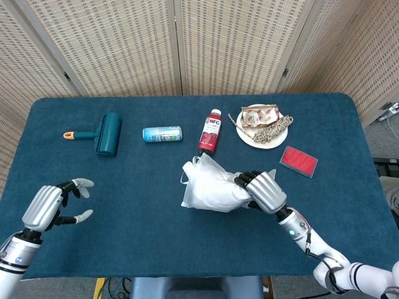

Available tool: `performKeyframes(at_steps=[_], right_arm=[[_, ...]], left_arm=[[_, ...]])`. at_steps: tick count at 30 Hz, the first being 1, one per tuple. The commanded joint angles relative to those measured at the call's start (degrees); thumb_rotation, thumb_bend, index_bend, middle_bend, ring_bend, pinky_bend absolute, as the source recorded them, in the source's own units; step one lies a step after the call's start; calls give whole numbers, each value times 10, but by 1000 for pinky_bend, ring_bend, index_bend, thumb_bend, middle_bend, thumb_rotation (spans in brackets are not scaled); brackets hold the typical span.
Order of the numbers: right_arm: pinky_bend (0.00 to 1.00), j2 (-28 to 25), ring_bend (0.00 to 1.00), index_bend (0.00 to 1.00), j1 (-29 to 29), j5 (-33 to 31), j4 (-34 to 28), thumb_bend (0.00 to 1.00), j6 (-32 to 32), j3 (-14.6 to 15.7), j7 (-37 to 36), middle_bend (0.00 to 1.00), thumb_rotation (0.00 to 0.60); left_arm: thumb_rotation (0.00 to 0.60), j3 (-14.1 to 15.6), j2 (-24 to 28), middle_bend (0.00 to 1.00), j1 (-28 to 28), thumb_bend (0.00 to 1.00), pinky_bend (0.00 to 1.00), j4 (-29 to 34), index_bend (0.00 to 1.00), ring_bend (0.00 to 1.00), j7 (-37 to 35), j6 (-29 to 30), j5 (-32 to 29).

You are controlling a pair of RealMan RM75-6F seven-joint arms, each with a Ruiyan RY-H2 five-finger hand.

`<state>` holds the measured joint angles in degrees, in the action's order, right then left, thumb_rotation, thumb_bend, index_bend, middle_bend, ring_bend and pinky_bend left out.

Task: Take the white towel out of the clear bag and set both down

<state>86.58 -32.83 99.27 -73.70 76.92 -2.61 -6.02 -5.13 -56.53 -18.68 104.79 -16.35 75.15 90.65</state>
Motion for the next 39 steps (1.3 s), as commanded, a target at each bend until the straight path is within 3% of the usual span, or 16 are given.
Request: performKeyframes(at_steps=[1,4,13,22,39], right_arm=[[630,11,491,482,1,21,27,701,35,-5,-22,536,600],[630,20,491,482,2,29,45,702,58,-8,-34,536,600],[630,53,491,482,-1,56,102,701,122,-12,-63,536,600],[630,75,491,482,-8,78,141,699,184,-18,-87,536,600],[630,117,491,482,-34,80,185,686,221,-31,-109,536,600]], left_arm=[[600,-15,5,608,-17,78,749,14,298,583,-8,-12,-7],[600,-30,9,701,-35,47,835,30,278,663,-13,-24,-14],[600,-71,22,938,-91,44,969,74,267,840,-2,-75,-49],[600,-89,19,957,-123,44,975,85,282,856,25,-98,-72],[600,-106,38,956,-157,44,974,121,310,850,36,-121,-77]])
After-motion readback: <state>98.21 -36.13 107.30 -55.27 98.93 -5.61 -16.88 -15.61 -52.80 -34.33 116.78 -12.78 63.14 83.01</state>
